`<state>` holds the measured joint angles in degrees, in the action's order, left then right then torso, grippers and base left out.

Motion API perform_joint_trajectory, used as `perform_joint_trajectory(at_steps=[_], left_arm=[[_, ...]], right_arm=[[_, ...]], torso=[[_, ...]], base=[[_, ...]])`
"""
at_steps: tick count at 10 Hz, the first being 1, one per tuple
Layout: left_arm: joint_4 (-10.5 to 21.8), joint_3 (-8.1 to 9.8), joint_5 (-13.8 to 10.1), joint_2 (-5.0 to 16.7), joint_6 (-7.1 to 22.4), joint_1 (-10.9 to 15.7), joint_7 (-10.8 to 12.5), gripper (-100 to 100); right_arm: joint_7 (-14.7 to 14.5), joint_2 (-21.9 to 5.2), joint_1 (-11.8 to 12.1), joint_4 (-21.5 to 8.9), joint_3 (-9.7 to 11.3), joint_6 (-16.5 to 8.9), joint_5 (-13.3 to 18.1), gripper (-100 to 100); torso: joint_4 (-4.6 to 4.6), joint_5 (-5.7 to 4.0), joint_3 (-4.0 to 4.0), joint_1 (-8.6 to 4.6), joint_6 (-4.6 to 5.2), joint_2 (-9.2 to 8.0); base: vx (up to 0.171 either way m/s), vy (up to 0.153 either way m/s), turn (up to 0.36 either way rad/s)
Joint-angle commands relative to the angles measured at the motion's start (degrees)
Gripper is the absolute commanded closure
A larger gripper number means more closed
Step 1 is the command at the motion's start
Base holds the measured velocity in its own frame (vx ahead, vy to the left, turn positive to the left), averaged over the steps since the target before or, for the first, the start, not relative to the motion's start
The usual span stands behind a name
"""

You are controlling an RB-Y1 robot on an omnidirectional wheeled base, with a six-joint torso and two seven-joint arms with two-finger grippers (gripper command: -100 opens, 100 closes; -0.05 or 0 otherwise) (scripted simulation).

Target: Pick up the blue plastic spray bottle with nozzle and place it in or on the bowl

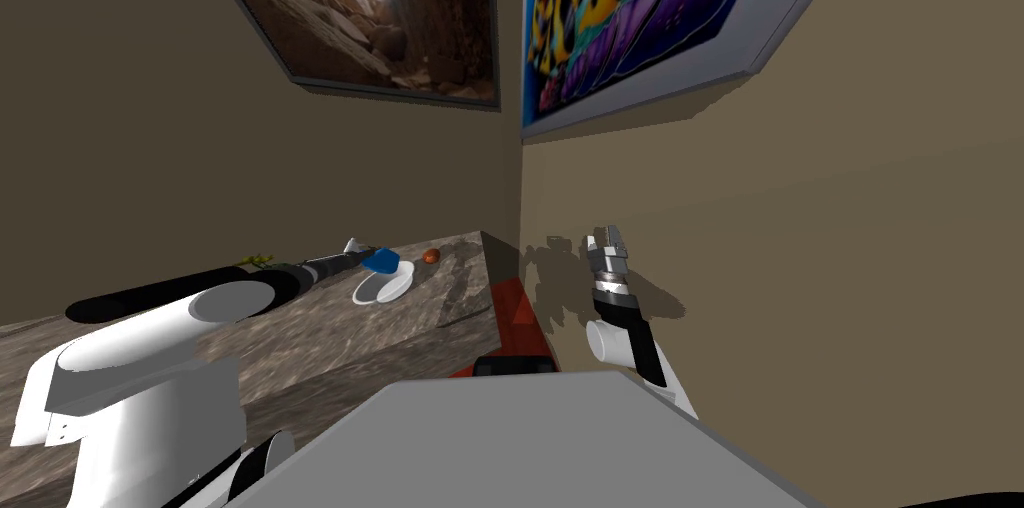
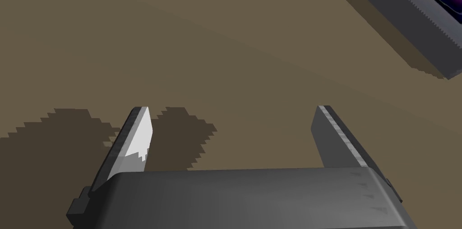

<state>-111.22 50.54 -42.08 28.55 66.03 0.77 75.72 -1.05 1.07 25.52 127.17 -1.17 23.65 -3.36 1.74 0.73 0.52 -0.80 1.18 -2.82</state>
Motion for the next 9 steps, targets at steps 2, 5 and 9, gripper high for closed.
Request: perform_joint_trajectory(at_steps=[2, 5, 9], left_arm=[[-0.5, 0.25, -0.3, 0.2, 0.6, -0.2, 0.3, -100], [-0.5, 0.25, -0.3, 0.2, 0.6, -0.2, 0.3, -100], [-0.5, 0.25, -0.3, 0.2, 0.6, -0.2, 0.3, -100]], right_arm=[[0.0, 0.0, 0.0, 0.0, 0.0, 0.0, 0.0, 0], [0.0, 0.0, 0.0, 0.0, 0.0, 0.0, 0.0, 0], [0.0, 0.0, 0.0, 0.0, 0.0, 0.0, 0.0, 0]], torso=[[0.0, 0.01, 0.01, 0.02, 0.0, -0.01], [-0.01, 0.02, 0.0, 0.08, 0.02, -0.01], [-0.01, 0.02, 0.01, 0.1, 0.03, -0.01]], base=[[0.004, -0.005, 0.014], [0.0, 0.0, 0.0], [0.001, -0.001, 0.004]])
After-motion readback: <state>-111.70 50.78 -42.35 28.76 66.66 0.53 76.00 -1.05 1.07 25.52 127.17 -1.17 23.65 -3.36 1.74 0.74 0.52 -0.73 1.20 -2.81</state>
